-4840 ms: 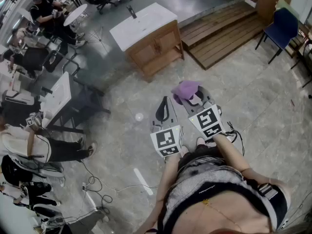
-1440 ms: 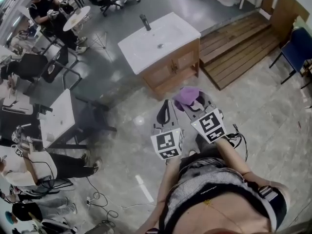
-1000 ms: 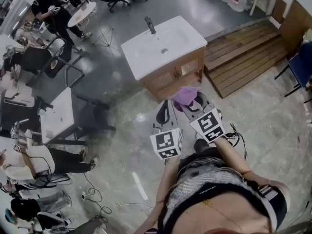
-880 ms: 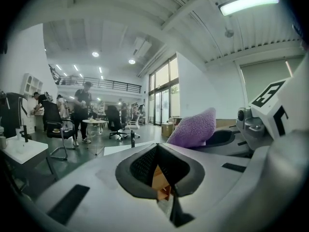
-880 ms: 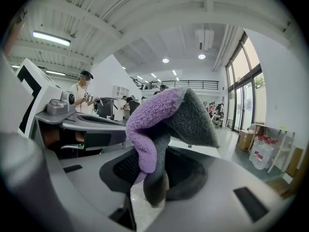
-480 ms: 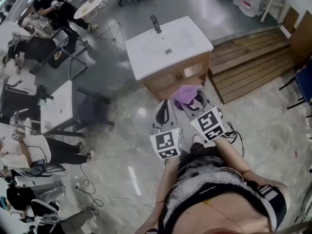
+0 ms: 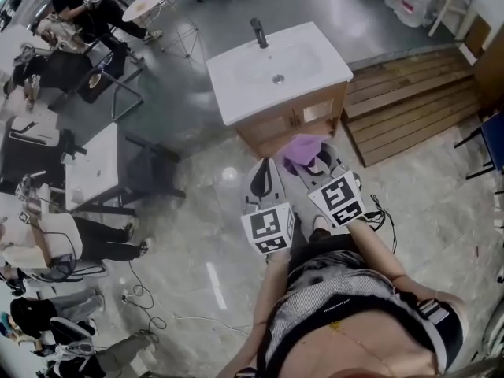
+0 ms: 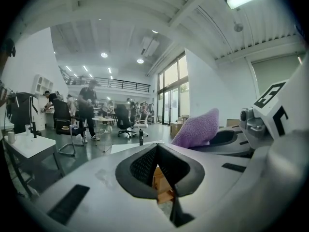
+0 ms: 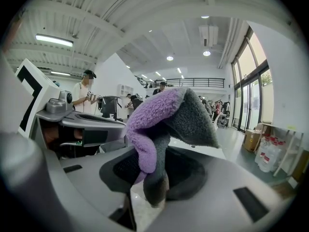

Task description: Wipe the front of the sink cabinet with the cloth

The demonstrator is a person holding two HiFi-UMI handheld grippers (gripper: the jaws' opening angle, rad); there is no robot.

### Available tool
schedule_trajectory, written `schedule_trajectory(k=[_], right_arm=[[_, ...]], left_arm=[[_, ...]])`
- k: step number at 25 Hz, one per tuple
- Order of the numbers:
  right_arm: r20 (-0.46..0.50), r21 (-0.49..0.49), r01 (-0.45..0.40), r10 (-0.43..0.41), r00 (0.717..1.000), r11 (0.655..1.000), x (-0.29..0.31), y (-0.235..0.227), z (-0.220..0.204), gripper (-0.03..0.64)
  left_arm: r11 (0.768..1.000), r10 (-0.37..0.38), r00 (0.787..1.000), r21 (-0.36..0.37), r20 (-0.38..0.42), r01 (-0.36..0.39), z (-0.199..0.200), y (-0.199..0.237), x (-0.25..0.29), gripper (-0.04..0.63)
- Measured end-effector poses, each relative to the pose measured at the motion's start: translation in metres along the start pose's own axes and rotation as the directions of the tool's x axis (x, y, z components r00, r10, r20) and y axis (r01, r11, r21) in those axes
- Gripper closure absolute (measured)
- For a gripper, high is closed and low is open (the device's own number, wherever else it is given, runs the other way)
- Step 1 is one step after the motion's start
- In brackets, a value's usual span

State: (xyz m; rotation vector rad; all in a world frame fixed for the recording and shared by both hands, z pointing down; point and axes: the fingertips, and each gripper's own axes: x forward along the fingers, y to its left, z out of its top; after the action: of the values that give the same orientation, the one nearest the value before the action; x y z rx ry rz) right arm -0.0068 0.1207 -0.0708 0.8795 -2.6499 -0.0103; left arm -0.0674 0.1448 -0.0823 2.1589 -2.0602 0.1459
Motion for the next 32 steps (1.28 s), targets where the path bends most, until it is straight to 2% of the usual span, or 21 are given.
schedule_trajectory(k=[12,24,32], right_arm=[[-0.032,0.018,0.073,-0.073,0.997,0.997,0.070,-0.014,0.018,0.442],[-0.041,0.036,0.091,-0.090,0.995,0.995,0.173,-0.007,0.030,0.442],[-0.070,0.017,0.053,-0.052,0.996,0.998,0.190,-0.024,0.024,0.442]], left_arm=[[0.997,-0.078,0.997,0.007,-0.011,0.078,0.004,0.057,0.057,0.595],[0.990,-0.137,0.990,0.024,-0.036,0.138,-0.004,0.135,0.117,0.595],[0.995,-0.103,0.993,0.008,-0.054,0.103,-0.010,0.140,0.141,0.595]])
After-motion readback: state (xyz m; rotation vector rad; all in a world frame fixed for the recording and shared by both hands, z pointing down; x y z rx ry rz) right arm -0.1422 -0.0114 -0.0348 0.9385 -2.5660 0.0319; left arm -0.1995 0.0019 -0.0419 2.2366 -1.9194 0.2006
